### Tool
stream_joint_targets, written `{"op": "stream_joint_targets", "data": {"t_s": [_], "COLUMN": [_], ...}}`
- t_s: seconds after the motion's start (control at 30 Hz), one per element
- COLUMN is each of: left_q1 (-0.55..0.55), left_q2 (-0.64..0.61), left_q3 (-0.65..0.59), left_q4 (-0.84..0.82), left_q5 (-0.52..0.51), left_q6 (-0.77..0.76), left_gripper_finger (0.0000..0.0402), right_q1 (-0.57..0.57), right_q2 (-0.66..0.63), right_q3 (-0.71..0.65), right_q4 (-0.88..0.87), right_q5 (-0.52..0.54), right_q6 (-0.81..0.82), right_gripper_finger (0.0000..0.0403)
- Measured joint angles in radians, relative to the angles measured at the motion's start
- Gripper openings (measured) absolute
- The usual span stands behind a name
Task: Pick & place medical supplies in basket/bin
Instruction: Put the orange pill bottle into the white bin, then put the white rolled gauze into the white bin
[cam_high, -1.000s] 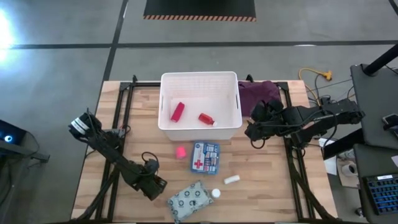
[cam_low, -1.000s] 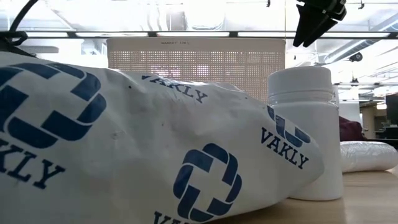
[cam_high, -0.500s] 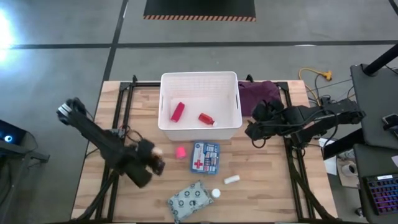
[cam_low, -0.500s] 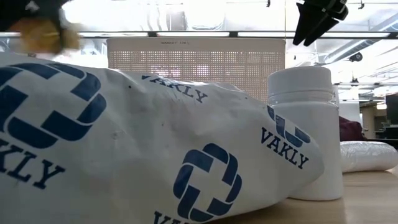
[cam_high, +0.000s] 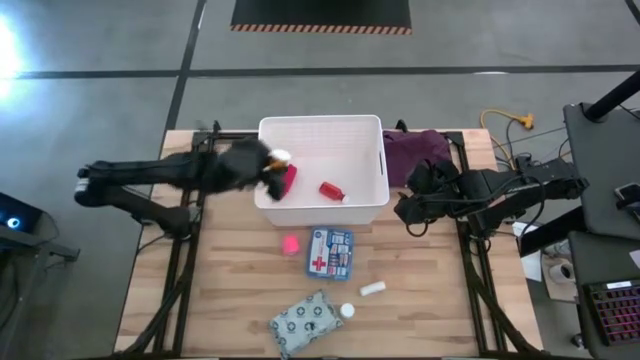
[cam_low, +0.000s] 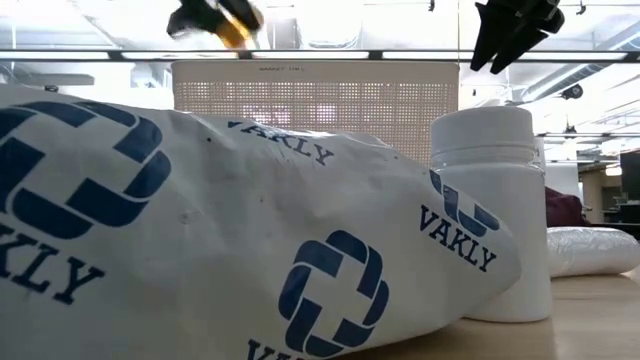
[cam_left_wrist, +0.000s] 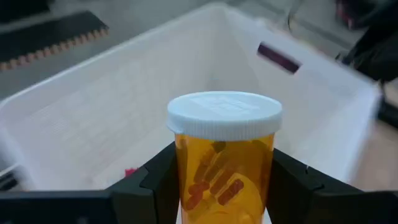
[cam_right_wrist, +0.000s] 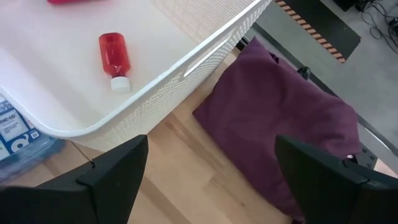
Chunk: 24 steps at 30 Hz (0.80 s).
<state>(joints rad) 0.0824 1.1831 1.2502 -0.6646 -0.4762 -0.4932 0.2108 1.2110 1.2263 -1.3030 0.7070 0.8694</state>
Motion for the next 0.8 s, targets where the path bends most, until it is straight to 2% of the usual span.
{"op": "stream_joint_targets", "data": {"t_s": [0.13, 0.23, 0.4, 0.57, 0.8], "left_q1": [0.231, 0.330, 0.342, 0.320, 0.291], "left_q2": [0.122, 0.237, 0.377, 0.462, 0.443], "left_q3": [-0.013, 0.006, 0.077, 0.179, 0.313], "left_q4": [0.097, 0.095, 0.017, -0.101, -0.262], "left_q5": [0.258, 0.368, 0.378, 0.376, 0.354], "left_q6": [0.061, 0.076, 0.126, 0.182, 0.286], "left_gripper_finger": [0.0164, 0.0164, 0.0172, 0.0220, 0.0286], "right_q1": [0.000, 0.000, 0.000, 0.000, 0.000], "right_q2": [0.000, 0.000, 0.000, 0.001, 0.001], "right_q3": [-0.001, -0.002, -0.004, -0.008, -0.020], "right_q4": [0.000, 0.000, -0.001, -0.001, -0.001], "right_q5": [0.000, 0.000, 0.000, 0.001, -0.007], "right_q6": [0.004, 0.019, 0.042, 0.047, 0.043], "right_gripper_finger": [0.0340, 0.0340, 0.0340, 0.0340, 0.0340]}}
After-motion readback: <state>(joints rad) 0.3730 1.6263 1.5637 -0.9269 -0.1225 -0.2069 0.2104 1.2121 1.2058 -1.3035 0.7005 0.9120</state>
